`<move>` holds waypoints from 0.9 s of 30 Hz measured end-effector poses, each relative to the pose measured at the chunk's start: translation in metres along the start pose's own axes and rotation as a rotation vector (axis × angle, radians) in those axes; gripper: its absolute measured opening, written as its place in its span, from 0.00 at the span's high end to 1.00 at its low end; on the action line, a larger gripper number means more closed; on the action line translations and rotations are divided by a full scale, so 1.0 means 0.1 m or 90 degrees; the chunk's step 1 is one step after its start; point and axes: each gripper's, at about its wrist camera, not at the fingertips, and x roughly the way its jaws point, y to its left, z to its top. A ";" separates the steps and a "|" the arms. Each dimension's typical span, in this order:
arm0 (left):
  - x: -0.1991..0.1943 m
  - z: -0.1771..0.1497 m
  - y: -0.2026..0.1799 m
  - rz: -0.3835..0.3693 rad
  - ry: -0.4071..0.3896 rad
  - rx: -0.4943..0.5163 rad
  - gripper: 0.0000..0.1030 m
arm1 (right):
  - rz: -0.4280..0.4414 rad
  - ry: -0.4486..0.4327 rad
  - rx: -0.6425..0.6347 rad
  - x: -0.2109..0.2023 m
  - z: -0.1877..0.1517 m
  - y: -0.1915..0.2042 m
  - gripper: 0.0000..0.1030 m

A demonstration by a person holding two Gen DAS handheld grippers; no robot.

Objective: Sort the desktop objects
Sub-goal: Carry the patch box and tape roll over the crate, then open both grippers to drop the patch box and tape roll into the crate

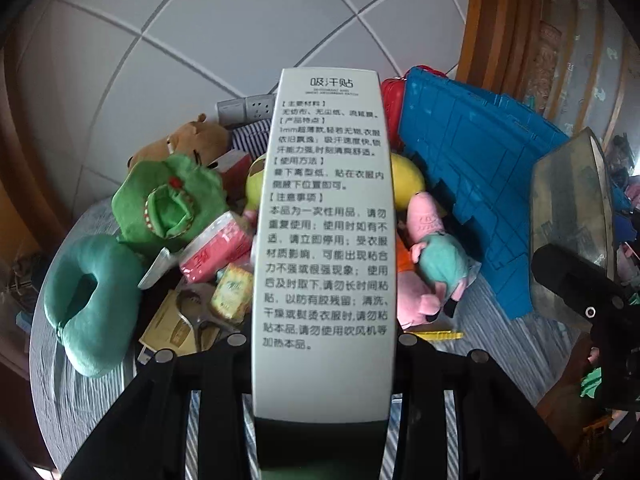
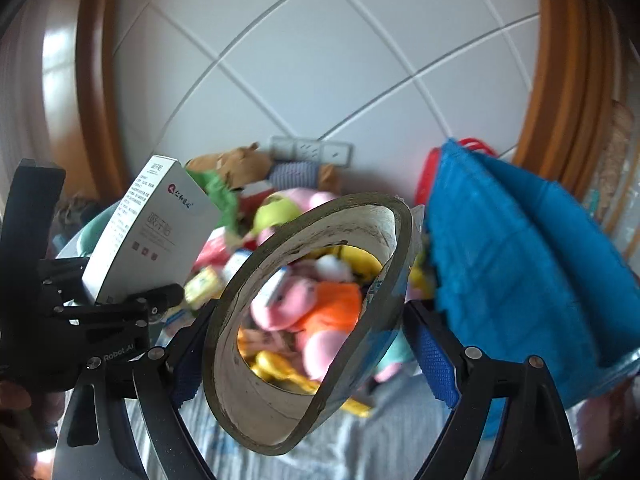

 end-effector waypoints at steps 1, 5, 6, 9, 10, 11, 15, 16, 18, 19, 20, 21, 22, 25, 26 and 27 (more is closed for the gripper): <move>-0.01 0.06 -0.09 -0.002 -0.007 0.007 0.66 | -0.008 -0.007 0.002 -0.04 0.03 -0.08 0.14; -0.01 0.34 -0.48 -0.013 -0.035 0.030 0.66 | -0.031 -0.044 0.013 -0.20 0.14 -0.50 0.14; 0.00 0.41 -0.59 -0.015 -0.042 0.035 0.66 | -0.037 -0.052 0.016 -0.23 0.16 -0.64 0.14; 0.01 0.63 -0.95 -0.022 -0.060 0.045 0.66 | -0.050 -0.072 0.024 -0.30 0.21 -1.03 0.14; 0.03 0.72 -1.10 -0.025 -0.066 0.050 0.66 | -0.054 -0.078 0.028 -0.32 0.23 -1.19 0.14; 0.04 0.81 -1.25 -0.028 -0.072 0.054 0.66 | -0.059 -0.085 0.032 -0.35 0.25 -1.35 0.14; 0.14 1.14 -1.82 -0.047 -0.090 0.068 0.66 | -0.087 -0.097 0.035 -0.41 0.30 -2.01 0.14; 0.18 1.22 -1.96 -0.055 -0.091 0.070 0.66 | -0.096 -0.098 0.035 -0.43 0.31 -2.19 0.14; 0.26 1.41 -2.26 -0.071 -0.089 0.075 0.66 | -0.112 -0.099 0.040 -0.44 0.35 -2.52 0.15; 0.29 1.50 -2.42 -0.078 -0.087 0.077 0.66 | -0.120 -0.097 0.044 -0.44 0.36 -2.69 0.18; 0.35 1.57 -2.55 -0.084 -0.081 0.079 0.66 | -0.129 -0.094 0.047 -0.43 0.38 -2.87 0.18; 0.42 1.64 -2.67 -0.090 -0.074 0.080 0.66 | -0.135 -0.089 0.050 -0.42 0.39 -3.03 0.18; 0.50 1.72 -2.80 -0.099 -0.063 0.084 0.66 | -0.140 -0.079 0.054 -0.39 0.40 -3.17 0.21; 0.74 1.85 -3.13 -0.112 -0.032 0.097 0.66 | -0.145 -0.043 0.068 -0.25 0.37 -3.58 0.32; 0.80 1.86 -3.21 -0.115 -0.025 0.103 0.66 | -0.142 -0.035 0.075 -0.21 0.34 -3.69 0.32; 0.86 1.87 -3.28 -0.117 -0.019 0.108 0.66 | -0.139 -0.030 0.082 -0.18 0.30 -3.77 0.32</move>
